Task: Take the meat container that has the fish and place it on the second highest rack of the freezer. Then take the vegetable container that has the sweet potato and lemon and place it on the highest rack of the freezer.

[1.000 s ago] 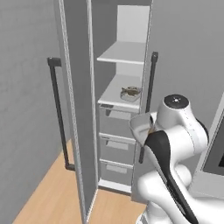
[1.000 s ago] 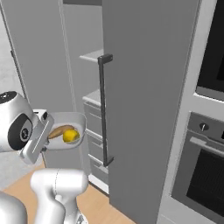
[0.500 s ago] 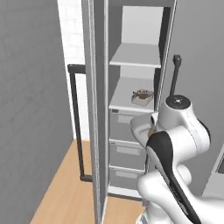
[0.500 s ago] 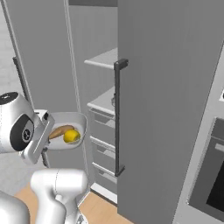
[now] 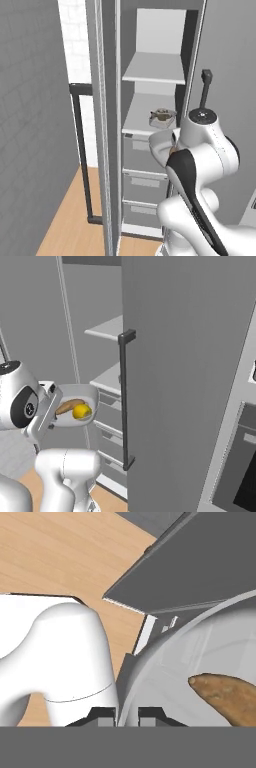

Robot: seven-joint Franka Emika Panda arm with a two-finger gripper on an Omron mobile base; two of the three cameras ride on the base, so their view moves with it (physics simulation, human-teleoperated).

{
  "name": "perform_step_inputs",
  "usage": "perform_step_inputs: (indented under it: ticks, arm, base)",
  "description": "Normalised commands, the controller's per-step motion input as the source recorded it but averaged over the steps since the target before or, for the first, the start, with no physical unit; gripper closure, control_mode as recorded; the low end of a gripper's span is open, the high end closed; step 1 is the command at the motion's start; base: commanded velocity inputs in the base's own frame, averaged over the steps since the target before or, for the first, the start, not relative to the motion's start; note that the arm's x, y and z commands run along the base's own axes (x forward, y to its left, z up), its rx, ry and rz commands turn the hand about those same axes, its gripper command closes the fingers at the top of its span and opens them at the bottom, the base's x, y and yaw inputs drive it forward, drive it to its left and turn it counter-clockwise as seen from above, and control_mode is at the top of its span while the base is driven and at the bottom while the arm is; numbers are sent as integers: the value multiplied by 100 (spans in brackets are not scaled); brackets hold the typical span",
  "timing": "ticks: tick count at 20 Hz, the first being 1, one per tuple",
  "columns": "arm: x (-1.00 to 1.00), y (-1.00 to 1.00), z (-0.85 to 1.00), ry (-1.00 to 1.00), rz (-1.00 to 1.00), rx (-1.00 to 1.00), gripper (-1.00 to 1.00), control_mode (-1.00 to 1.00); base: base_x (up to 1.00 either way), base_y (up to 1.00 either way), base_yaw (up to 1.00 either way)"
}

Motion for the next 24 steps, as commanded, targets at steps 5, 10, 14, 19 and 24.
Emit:
perform_step_inputs:
  ticks: [5,10,14,19,24]
  arm:
    - [0,0,0,0,0,0,100,100]
    - [0,0,0,0,0,0,100,100]
    - [0,0,0,0,0,0,100,100]
    - [4,0,0,0,2,0,100,-100]
    - [4,0,15,-10,6,-1,100,-100]
  base:
    - [31,21,0]
    - [10,17,0]
    - [2,1,0]
    - [0,6,0]
    - [0,0,0]
